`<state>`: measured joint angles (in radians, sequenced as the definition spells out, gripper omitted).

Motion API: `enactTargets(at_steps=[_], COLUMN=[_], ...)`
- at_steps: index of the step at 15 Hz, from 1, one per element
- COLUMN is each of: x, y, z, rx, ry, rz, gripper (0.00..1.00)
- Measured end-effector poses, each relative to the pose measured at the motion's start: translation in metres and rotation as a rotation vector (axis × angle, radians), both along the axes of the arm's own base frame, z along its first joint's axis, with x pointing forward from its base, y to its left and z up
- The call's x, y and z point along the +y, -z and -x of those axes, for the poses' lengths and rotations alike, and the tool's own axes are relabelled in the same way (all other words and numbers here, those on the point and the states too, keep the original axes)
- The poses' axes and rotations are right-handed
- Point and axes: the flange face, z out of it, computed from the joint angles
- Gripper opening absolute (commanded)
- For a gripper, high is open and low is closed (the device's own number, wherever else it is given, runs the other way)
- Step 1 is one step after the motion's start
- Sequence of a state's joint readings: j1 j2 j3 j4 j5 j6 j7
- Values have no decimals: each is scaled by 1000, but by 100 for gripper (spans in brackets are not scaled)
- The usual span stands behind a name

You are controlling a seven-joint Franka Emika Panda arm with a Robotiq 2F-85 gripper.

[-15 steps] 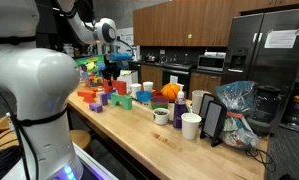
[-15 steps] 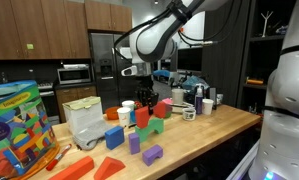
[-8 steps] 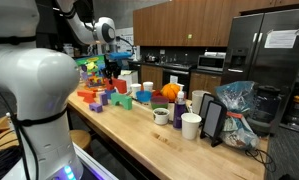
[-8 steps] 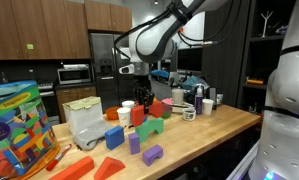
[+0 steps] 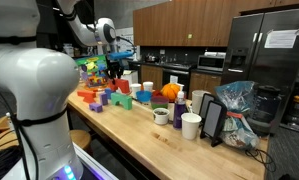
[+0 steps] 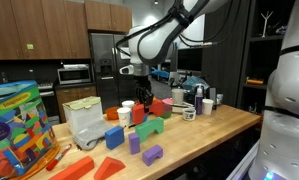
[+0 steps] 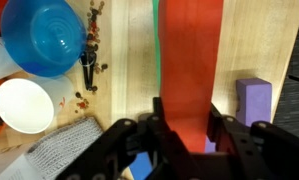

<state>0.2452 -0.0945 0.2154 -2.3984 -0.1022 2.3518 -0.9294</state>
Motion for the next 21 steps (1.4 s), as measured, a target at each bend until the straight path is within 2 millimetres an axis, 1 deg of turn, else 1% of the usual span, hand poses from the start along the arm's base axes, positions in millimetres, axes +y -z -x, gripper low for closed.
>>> enactTargets(at_steps=[12,21], x=[-10,-13], y=[2,5], z=[-3,0], rx=[10,50], ry=[39,-26], rz=[18,41], gripper=[15,15])
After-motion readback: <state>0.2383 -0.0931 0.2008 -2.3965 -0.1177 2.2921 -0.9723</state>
